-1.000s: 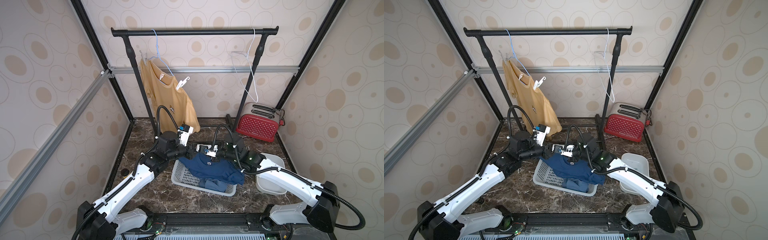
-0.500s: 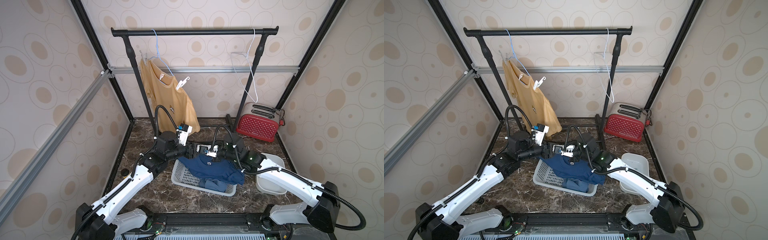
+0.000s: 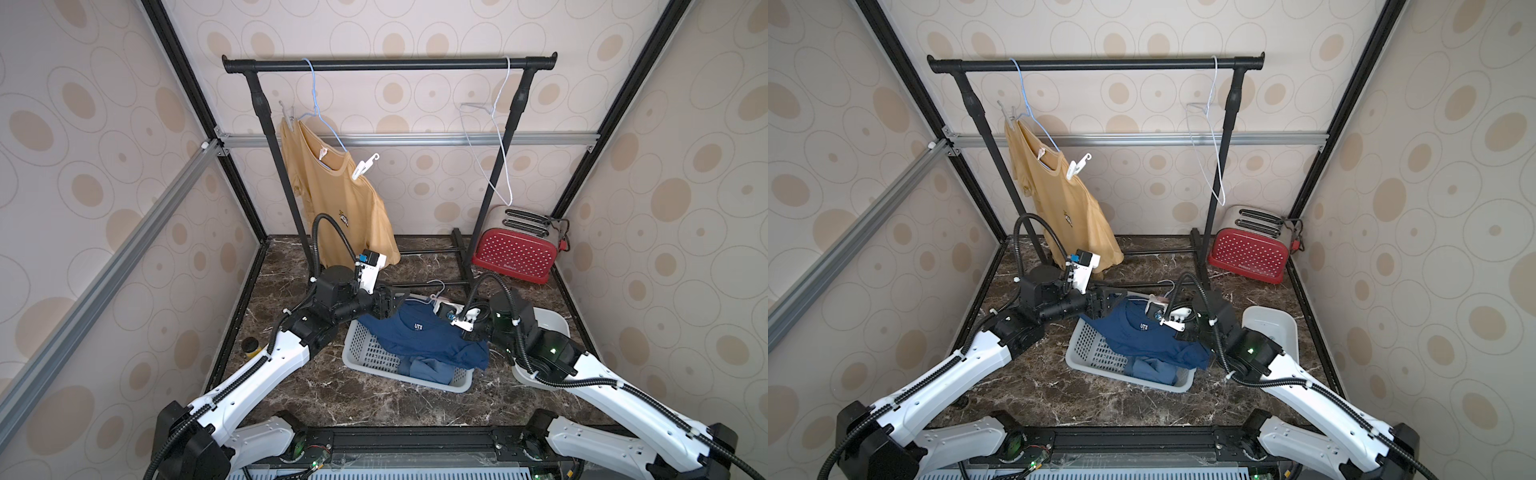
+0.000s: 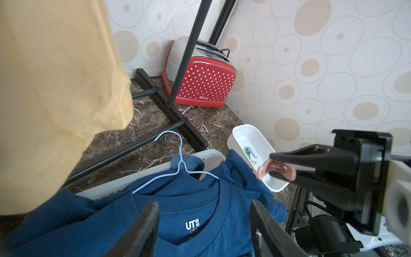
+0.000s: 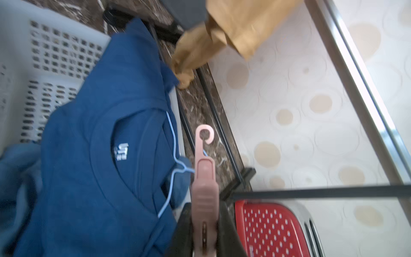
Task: Remove the clothespins securing t-shirts to the hanger
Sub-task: Place the clothespin in the storage box.
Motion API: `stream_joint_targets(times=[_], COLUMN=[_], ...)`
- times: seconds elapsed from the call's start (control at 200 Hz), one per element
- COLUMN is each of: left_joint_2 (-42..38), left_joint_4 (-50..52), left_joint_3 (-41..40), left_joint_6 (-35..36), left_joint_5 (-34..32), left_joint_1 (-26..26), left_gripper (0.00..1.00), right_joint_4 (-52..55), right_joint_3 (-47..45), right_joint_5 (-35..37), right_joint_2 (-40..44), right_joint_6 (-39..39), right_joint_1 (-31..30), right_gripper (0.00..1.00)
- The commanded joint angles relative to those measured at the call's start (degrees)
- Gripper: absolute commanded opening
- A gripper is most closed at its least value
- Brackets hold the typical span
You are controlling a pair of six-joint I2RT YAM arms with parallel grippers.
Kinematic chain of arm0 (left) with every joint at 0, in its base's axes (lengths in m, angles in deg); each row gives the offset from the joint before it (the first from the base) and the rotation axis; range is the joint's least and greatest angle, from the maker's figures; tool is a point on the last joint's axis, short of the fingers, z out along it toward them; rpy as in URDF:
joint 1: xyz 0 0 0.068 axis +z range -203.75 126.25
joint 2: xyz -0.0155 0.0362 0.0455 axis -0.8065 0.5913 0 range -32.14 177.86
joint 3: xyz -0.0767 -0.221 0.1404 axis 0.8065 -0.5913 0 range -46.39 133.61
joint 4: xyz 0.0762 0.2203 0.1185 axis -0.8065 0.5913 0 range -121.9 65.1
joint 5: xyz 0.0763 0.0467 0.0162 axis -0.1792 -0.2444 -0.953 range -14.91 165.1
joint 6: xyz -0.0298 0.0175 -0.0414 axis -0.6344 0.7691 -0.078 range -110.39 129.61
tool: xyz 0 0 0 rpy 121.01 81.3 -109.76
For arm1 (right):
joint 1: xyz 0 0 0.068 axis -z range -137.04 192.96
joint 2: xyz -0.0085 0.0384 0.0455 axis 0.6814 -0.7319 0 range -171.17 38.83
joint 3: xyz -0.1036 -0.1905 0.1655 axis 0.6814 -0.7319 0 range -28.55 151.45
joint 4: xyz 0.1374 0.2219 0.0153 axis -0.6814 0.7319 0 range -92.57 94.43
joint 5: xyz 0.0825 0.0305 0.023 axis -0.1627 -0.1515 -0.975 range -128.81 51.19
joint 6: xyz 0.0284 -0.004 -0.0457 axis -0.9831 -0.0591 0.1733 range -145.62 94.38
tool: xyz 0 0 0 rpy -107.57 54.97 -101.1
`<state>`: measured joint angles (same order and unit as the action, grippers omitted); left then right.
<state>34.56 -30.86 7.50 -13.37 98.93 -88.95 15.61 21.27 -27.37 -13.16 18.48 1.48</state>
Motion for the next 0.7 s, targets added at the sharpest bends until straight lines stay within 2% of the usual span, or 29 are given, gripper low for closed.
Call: stream_joint_targets(times=[0.0, 0.09, 0.3, 0.646, 0.696], left_joint_2=[1.93, 3.53, 7.43, 13.11, 13.9], left_joint_4=[-4.18, -6.68, -10.6, -13.77, -13.87], left_joint_3=[-0.49, -0.89, 0.41, 2.92, 3.77], left_joint_6=[5.95, 9.03, 13.09, 15.91, 16.18], left_joint_5=[-3.82, -7.1, -10.63, -11.52, -11.46], left_joint_1=[-4.37, -8.2, -13.22, -18.11, -18.79], left_gripper=[0.65, 0.65, 0.66, 0.67, 0.67], right_joint_4=[8.12, 12.53, 16.2, 15.78, 14.91], right_joint_3=[-1.81, -2.75, -3.51, -6.66, -8.07], right_joint_5=[4.2, 5.13, 6.23, 6.35, 5.31], right_joint_2=[3.15, 4.98, 8.21, 5.16, 4.85], right_joint_6=[-6.24, -8.46, -11.84, -9.58, -8.45], right_joint_1=[5.9, 10.71, 15.98, 25.11, 28.83], right_gripper=[0.06, 0.06, 0.07, 0.07, 0.07])
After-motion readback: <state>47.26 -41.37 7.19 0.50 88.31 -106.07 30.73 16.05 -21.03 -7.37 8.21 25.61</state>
